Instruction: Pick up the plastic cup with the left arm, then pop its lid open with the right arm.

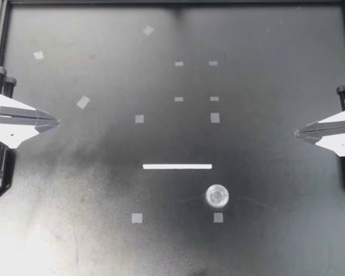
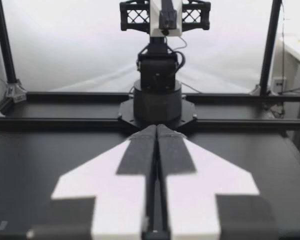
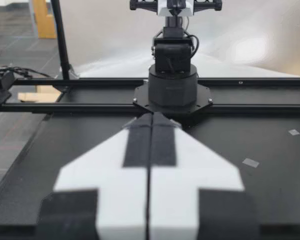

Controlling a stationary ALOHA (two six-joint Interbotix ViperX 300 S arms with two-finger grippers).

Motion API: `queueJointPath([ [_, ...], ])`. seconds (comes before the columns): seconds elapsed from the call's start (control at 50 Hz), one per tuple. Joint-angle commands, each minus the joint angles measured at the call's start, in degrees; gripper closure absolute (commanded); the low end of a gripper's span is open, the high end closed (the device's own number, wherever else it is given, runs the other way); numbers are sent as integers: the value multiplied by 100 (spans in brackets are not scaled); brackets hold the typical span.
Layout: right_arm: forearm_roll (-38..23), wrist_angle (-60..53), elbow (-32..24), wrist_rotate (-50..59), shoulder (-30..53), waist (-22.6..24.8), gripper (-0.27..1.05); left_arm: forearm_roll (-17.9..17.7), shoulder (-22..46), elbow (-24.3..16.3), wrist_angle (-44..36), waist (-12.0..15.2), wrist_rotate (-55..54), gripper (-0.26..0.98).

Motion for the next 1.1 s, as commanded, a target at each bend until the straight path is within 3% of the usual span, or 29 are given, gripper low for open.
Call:
queueJointPath([
  [0.0,44,-9,-35,70,44,18,74,-9,-9,325,-70,-70,44,60],
  [0.06,193,0,105,132,35,18,83,-18,-18,519,-97,-79,-70,69],
  [0.14,360,0,272,308,62,9,86,-88,-9,765,-220,-79,-149,76],
  [0.32,413,105,352,738,105,9,85,-237,88,826,-413,-79,-237,77],
  [0.48,387,1828,-352,765,378,9,85,-237,659,255,-141,-70,-352,77],
  [0.62,466,3270,-1037,765,1063,44,85,-237,1793,-308,123,-79,-439,77],
  [0.86,984,3322,-1274,765,2426,387,86,-202,4069,-1222,-264,-79,-422,75],
  [1.08,1292,2338,-1204,765,3296,729,86,-88,5528,-1907,-756,-334,-422,53],
])
